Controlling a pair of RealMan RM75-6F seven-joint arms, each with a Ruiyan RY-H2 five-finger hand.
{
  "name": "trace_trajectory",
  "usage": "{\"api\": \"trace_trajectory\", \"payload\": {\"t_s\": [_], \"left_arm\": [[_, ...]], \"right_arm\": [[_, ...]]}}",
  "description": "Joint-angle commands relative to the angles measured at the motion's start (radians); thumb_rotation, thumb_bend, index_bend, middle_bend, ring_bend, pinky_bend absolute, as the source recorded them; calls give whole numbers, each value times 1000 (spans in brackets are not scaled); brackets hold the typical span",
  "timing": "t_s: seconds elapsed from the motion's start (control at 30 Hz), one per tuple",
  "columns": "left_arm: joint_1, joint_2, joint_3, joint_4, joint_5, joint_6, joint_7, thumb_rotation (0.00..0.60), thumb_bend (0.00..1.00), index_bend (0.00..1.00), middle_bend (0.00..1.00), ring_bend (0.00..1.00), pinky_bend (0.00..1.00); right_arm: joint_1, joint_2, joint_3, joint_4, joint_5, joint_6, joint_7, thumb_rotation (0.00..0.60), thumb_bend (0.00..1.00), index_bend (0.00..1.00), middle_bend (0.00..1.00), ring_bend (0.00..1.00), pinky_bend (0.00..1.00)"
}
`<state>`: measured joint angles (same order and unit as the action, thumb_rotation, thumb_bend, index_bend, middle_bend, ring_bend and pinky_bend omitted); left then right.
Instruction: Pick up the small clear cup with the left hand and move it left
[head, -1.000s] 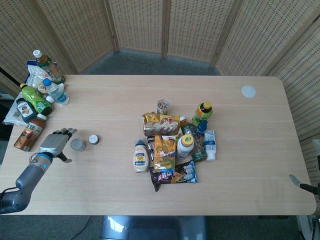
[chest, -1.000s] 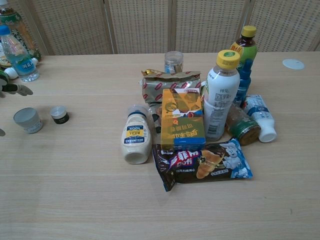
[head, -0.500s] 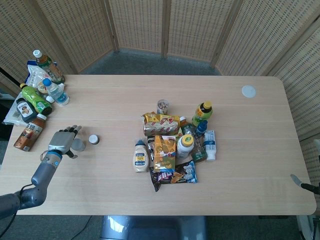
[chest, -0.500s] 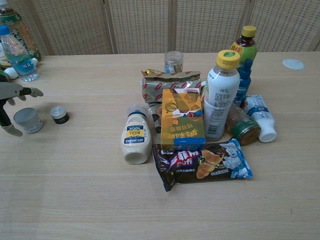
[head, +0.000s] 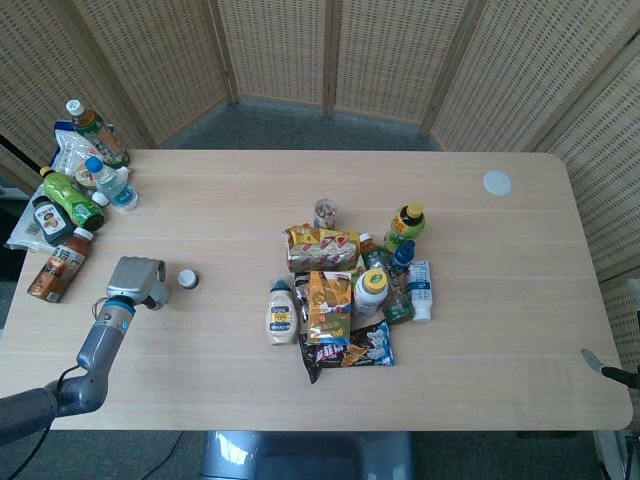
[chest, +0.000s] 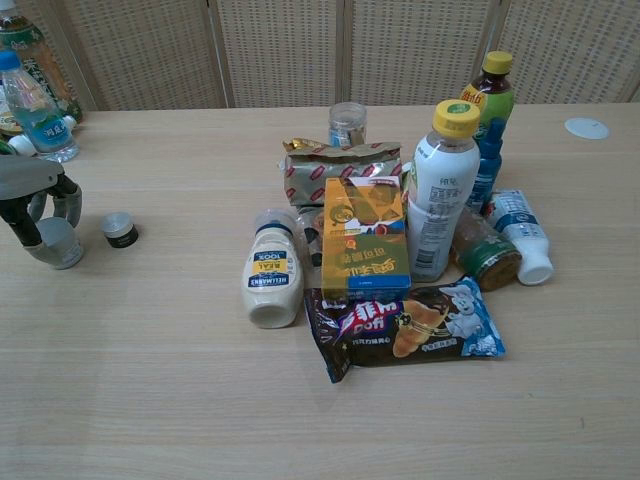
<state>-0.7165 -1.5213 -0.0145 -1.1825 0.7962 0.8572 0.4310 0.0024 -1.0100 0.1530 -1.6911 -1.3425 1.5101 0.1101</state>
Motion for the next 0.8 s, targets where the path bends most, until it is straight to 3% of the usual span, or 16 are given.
{"api": "trace_trajectory", "payload": {"t_s": [0.03, 0.33, 0.8], "left_arm": [[7, 1, -7, 1, 2, 5, 5, 600, 50, 561, 630, 626, 589], [21, 84, -55, -91, 13, 42, -6, 600, 51, 550, 622, 627, 595], [-13, 396, -190, -491, 5, 206, 103, 600, 48, 533, 607, 627, 594]], "right_arm": [[0, 0, 0, 0, 0, 0, 1, 600, 0, 0, 0, 0, 0], [-2, 2, -2, -6, -7, 6, -1, 600, 0, 0, 0, 0, 0], [-8, 13, -7, -19, -28, 19, 16, 600, 0, 0, 0, 0, 0]]}}
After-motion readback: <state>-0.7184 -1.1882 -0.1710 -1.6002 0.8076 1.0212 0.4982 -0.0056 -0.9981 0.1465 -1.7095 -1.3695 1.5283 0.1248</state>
